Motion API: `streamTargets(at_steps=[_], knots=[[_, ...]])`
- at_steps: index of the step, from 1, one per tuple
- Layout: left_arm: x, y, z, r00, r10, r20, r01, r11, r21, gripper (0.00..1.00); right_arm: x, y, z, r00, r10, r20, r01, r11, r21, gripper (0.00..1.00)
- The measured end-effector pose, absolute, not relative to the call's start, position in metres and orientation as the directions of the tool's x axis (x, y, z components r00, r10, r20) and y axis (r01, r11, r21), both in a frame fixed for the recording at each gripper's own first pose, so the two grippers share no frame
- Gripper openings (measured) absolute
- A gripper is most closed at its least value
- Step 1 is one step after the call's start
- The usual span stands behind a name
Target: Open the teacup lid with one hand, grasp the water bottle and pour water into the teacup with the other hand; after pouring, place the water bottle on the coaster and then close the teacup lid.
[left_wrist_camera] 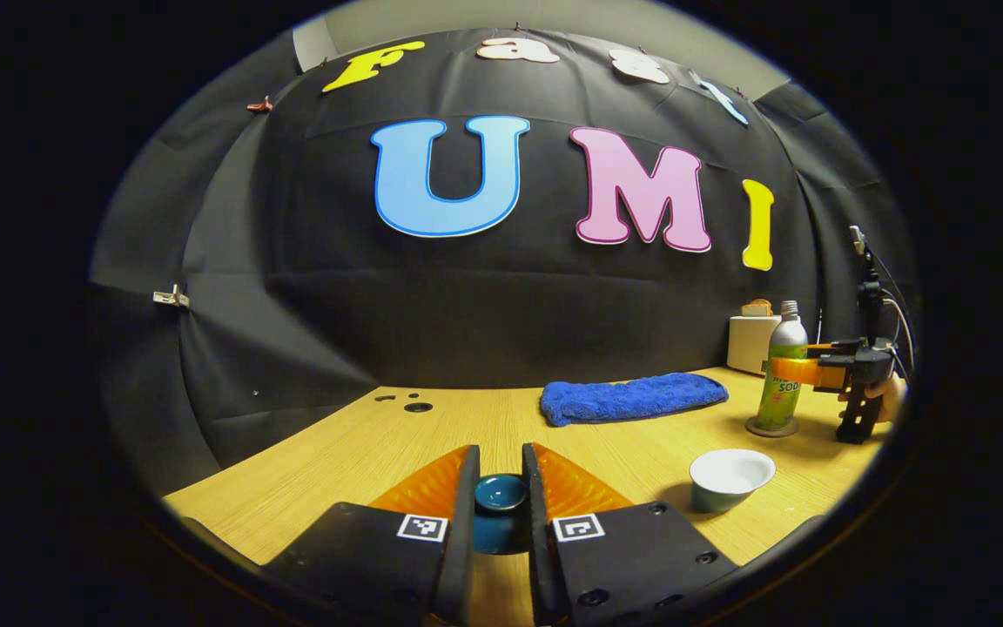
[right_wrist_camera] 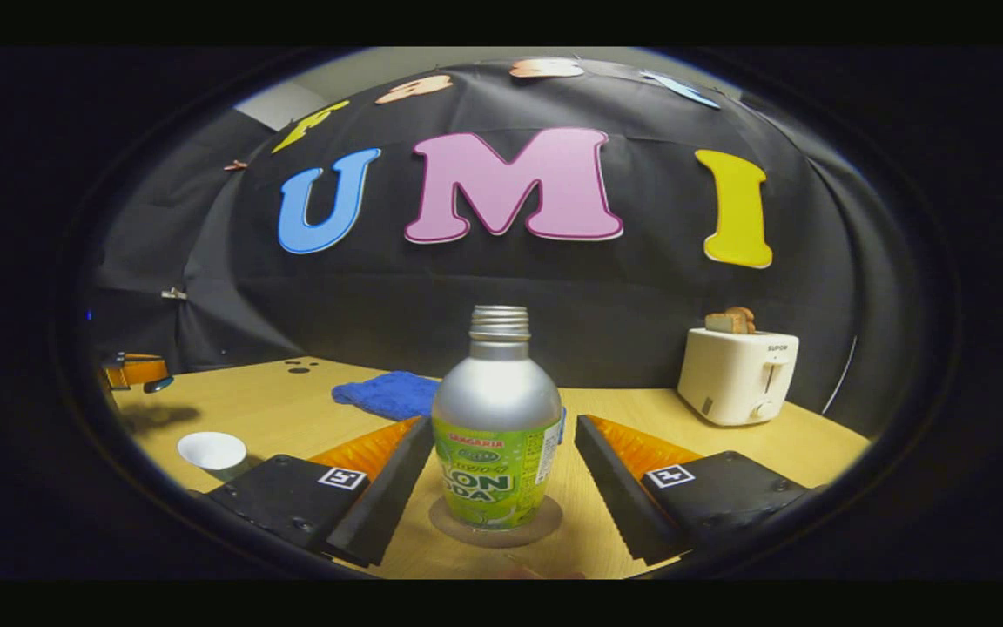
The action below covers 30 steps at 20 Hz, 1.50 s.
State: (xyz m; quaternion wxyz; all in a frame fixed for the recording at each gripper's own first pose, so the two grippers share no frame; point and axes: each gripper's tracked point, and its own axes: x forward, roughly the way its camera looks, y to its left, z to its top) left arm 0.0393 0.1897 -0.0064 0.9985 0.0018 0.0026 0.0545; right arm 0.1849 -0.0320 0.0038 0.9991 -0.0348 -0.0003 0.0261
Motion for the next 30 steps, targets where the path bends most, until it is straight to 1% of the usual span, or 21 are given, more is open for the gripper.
streamTargets(at_steps=[4, 6, 10, 13, 17, 20, 25, 28, 30], knots=[[0.039, 0.19, -0.006, 0.994, 0.11, -0.005, -0.11, 0.994, 0.004, 0.3, 0.164, -0.023, 0.0, 0.998, 0.062, -0.005, -0.063, 0.993, -0.104, 1.0], [0.039, 0.19, -0.006, 0.994, 0.113, -0.006, -0.113, 0.994, 0.004, 0.3, 0.153, -0.02, 0.001, 0.998, 0.061, 0.006, -0.06, 0.99, -0.129, 0.98], [0.039, 0.19, -0.007, 0.994, 0.113, -0.009, -0.113, 0.994, 0.0, 0.3, 0.13, -0.014, 0.016, 0.996, 0.055, 0.069, -0.041, 0.981, -0.187, 0.98], [0.039, 0.188, -0.006, 0.995, 0.1, -0.007, -0.1, 0.995, 0.002, 0.3, 0.108, -0.002, 0.029, 0.99, 0.076, 0.115, -0.051, 0.977, -0.209, 0.98], [0.038, 0.178, -0.006, 0.998, 0.065, -0.008, -0.065, 0.998, 0.011, 0.3, 0.079, 0.01, 0.041, 0.984, 0.102, 0.149, -0.073, 0.98, -0.187, 0.96], [0.04, 0.159, -0.002, 1.0, 0.027, 0.001, -0.027, 1.0, -0.014, 0.3, 0.064, 0.014, 0.038, 0.985, 0.109, 0.132, -0.087, 0.983, -0.161, 0.97], [0.048, 0.104, 0.026, 0.996, -0.085, 0.036, 0.086, 0.996, -0.021, 0.3, 0.053, 0.01, 0.02, 0.992, 0.087, 0.087, -0.079, 0.992, -0.099, 0.98], [0.058, 0.065, 0.027, 0.987, -0.162, 0.011, 0.162, 0.987, -0.024, 0.3, 0.054, 0.01, 0.0, 0.996, 0.087, 0.023, -0.087, 0.996, -0.026, 0.98], [0.065, 0.045, 0.02, 0.982, -0.188, -0.016, 0.188, 0.982, -0.006, 0.3, 0.053, 0.011, -0.005, 0.996, 0.092, 0.001, -0.092, 0.996, 0.008, 0.98]])
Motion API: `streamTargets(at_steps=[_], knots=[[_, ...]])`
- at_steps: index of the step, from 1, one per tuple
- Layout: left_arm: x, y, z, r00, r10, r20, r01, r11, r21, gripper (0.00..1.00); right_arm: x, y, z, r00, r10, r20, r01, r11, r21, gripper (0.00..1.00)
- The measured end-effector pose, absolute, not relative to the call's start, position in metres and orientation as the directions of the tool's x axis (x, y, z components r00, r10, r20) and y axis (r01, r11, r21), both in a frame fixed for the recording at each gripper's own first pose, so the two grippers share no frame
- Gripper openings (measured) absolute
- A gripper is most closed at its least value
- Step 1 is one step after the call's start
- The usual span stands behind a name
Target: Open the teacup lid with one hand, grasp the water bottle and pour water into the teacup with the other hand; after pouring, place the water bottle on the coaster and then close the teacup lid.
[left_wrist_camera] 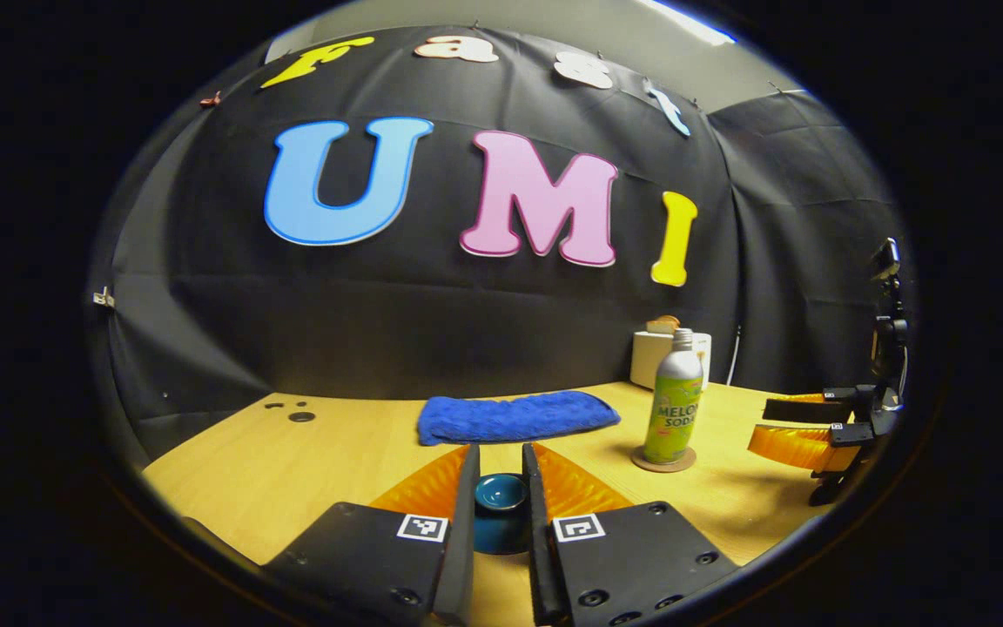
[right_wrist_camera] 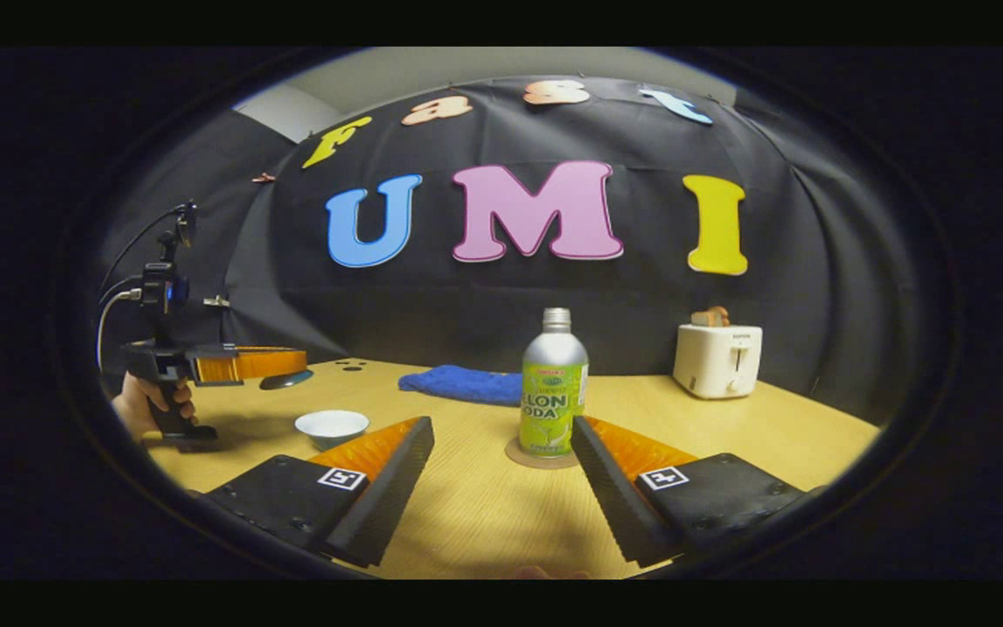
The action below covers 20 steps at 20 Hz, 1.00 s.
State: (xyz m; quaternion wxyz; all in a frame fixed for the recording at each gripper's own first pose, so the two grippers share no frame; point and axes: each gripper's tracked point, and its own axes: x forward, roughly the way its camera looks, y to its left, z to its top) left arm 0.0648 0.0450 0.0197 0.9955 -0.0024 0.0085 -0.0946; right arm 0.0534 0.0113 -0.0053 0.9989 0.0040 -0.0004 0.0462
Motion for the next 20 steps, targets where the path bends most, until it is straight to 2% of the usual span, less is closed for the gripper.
streamTargets(at_steps=[8, 20], knots=[[0.083, 0.003, -0.012, 0.971, -0.196, -0.139, 0.203, 0.978, 0.037, 0.3, 0.053, 0.003, -0.003, 0.998, 0.062, 0.002, -0.062, 0.998, 0.0, 0.98], [0.085, -0.007, -0.026, 0.966, -0.188, -0.177, 0.205, 0.975, 0.081, 0.3, 0.052, 0.004, -0.002, 0.998, 0.063, 0.001, -0.063, 0.998, 0.0, 0.98]])
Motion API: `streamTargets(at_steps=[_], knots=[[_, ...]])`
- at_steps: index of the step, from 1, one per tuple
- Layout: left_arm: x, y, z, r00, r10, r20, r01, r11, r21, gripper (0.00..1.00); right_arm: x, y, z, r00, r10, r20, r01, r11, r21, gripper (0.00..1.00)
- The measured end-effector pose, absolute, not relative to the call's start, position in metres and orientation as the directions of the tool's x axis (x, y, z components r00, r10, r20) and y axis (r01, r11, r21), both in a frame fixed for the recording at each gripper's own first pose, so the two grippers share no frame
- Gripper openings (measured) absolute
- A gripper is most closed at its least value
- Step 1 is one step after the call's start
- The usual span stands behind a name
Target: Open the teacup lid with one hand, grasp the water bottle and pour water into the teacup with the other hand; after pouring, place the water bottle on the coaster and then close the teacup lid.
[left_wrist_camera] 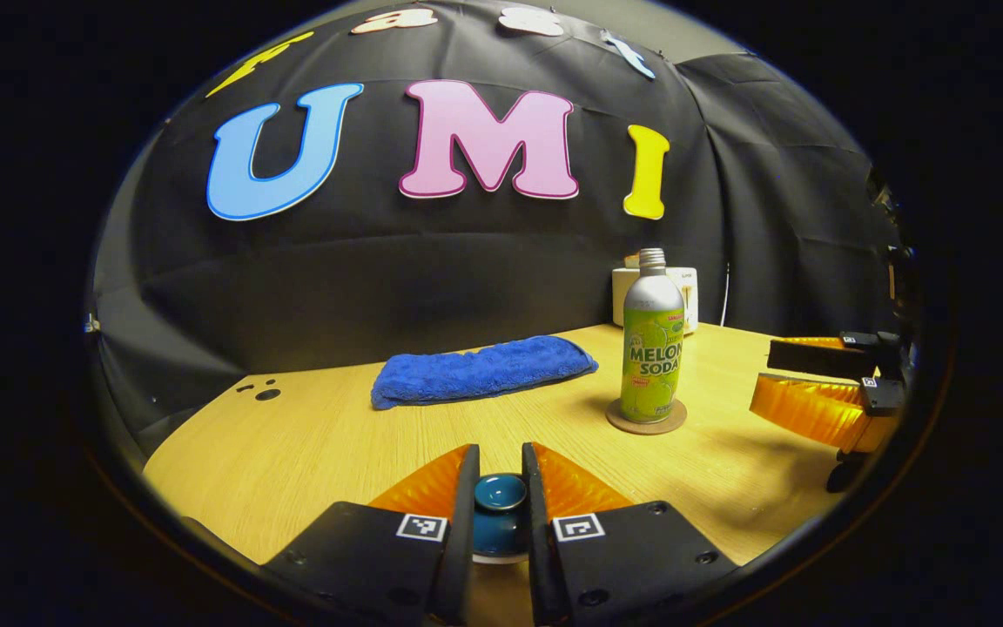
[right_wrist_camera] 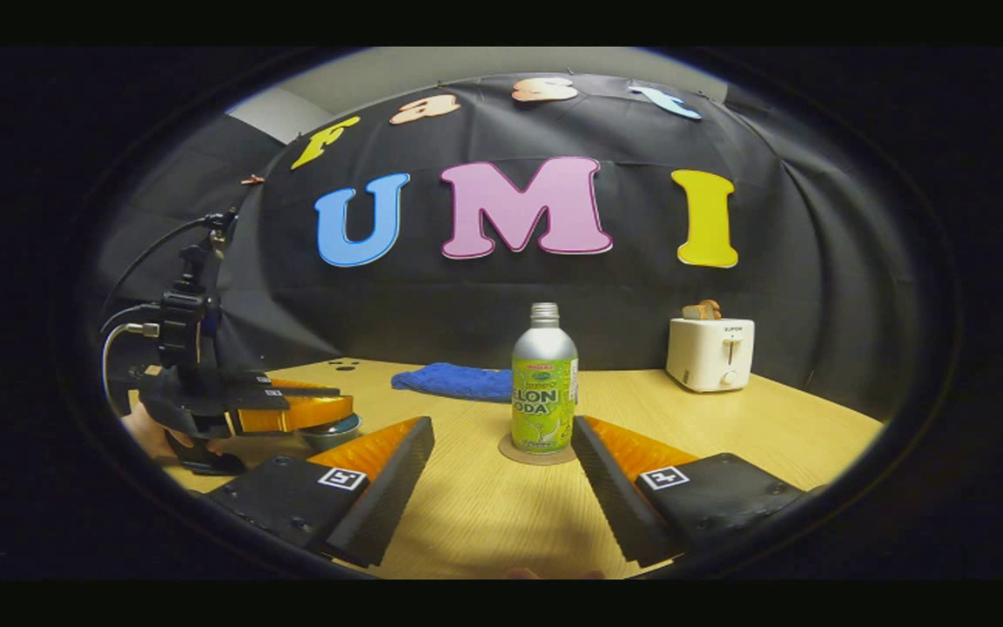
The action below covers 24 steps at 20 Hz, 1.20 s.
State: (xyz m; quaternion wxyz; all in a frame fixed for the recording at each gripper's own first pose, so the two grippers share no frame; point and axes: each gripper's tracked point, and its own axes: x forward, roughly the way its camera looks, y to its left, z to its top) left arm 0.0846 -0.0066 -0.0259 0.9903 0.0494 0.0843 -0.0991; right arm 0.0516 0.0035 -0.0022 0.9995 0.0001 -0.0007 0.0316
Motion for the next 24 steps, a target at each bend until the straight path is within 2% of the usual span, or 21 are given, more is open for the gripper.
streamTargets(at_steps=[12, 14, 17, 20, 24], knots=[[0.085, -0.002, -0.026, 0.972, -0.152, -0.179, 0.17, 0.981, 0.089, 0.37, 0.052, 0.003, -0.002, 0.998, 0.062, 0.001, -0.062, 0.998, 0.001, 0.98], [0.083, -0.001, -0.025, 0.976, -0.143, -0.167, 0.161, 0.982, 0.1, 0.45, 0.051, 0.003, -0.002, 0.998, 0.063, 0.0, -0.063, 0.998, 0.001, 0.98], [0.072, -0.001, -0.017, 0.982, -0.145, -0.124, 0.158, 0.982, 0.104, 0.88, 0.051, 0.003, -0.002, 0.998, 0.063, 0.0, -0.063, 0.998, 0.001, 0.98], [0.056, 0.003, -0.01, 0.989, -0.131, -0.07, 0.137, 0.987, 0.08, 0.97, 0.052, 0.0, -0.002, 0.999, 0.046, 0.001, -0.046, 0.999, 0.001, 0.98], [0.033, 0.011, -0.003, 0.996, -0.087, -0.007, 0.087, 0.996, 0.02, 0.97, 0.05, 0.003, -0.002, 0.999, 0.037, 0.001, -0.037, 0.999, 0.0, 0.98]])
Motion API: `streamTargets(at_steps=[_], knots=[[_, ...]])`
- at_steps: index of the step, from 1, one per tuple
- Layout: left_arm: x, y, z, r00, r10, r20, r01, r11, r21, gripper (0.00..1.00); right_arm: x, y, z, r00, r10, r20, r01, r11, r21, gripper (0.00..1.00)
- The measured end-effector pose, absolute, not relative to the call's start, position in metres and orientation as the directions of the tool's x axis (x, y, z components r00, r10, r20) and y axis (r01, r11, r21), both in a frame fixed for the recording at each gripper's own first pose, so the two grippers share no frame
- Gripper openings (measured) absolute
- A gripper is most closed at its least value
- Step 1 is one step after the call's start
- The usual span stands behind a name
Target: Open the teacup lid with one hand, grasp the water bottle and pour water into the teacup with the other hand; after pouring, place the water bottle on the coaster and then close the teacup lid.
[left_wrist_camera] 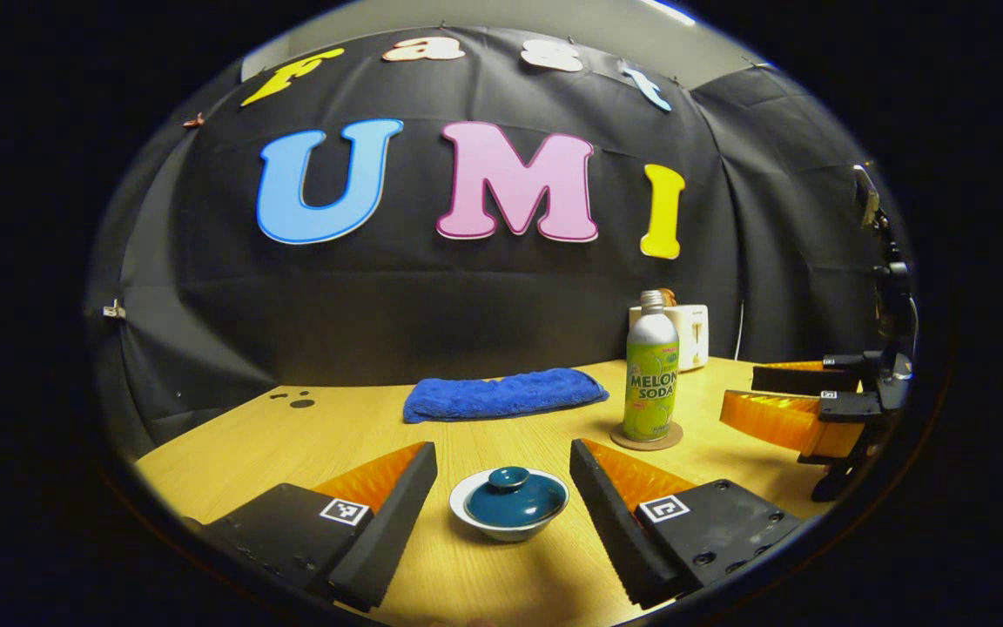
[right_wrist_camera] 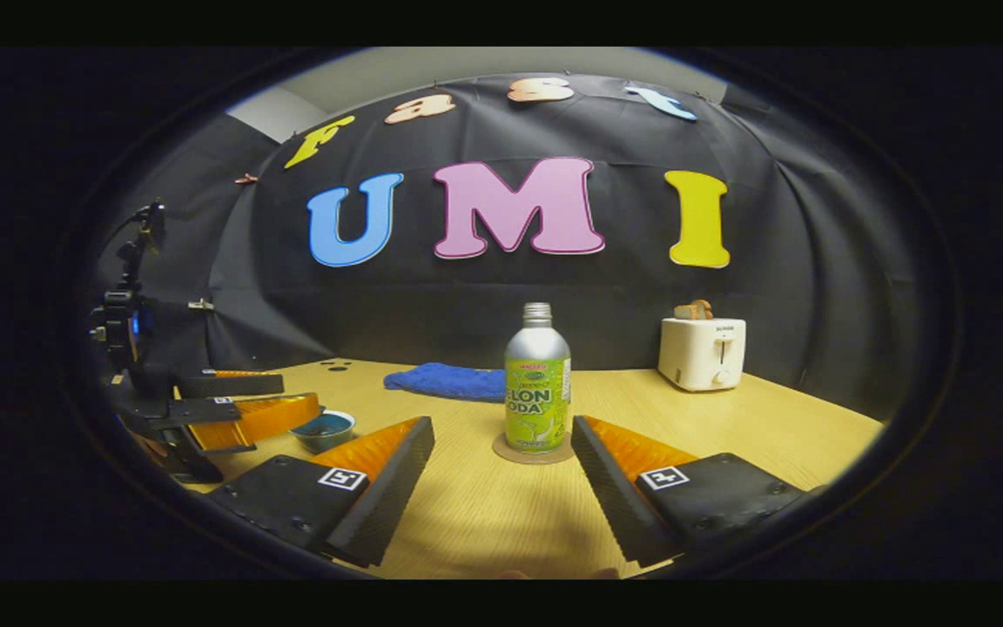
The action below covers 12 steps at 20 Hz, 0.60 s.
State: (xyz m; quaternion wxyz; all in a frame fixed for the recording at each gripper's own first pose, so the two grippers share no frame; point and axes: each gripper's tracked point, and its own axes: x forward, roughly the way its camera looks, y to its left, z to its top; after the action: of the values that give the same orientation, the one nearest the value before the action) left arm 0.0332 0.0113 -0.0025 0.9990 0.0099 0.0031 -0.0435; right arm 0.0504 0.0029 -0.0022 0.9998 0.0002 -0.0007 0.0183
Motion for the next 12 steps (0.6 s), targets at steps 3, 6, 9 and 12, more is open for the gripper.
streamTargets(at_steps=[3, 6, 9, 12], knots=[[0.019, 0.016, 0.002, 0.998, -0.054, 0.018, 0.054, 0.998, -0.013, 0.97, 0.048, 0.005, -0.003, 0.999, 0.039, 0.002, -0.039, 0.999, 0.0, 0.98], [0.008, 0.012, 0.001, 0.998, -0.055, 0.019, 0.056, 0.998, -0.022, 0.97, 0.044, 0.012, -0.002, 0.999, 0.051, 0.0, -0.051, 0.999, 0.002, 0.98], [0.005, 0.016, -0.002, 1.0, -0.026, 0.002, 0.026, 1.0, 0.003, 0.96, 0.037, 0.023, -0.003, 0.997, 0.075, 0.001, -0.075, 0.997, 0.001, 0.98], [0.004, 0.021, -0.002, 1.0, 0.008, 0.0, -0.008, 1.0, -0.001, 0.97, 0.032, 0.029, -0.003, 0.997, 0.083, 0.002, -0.083, 0.997, 0.001, 0.96]])
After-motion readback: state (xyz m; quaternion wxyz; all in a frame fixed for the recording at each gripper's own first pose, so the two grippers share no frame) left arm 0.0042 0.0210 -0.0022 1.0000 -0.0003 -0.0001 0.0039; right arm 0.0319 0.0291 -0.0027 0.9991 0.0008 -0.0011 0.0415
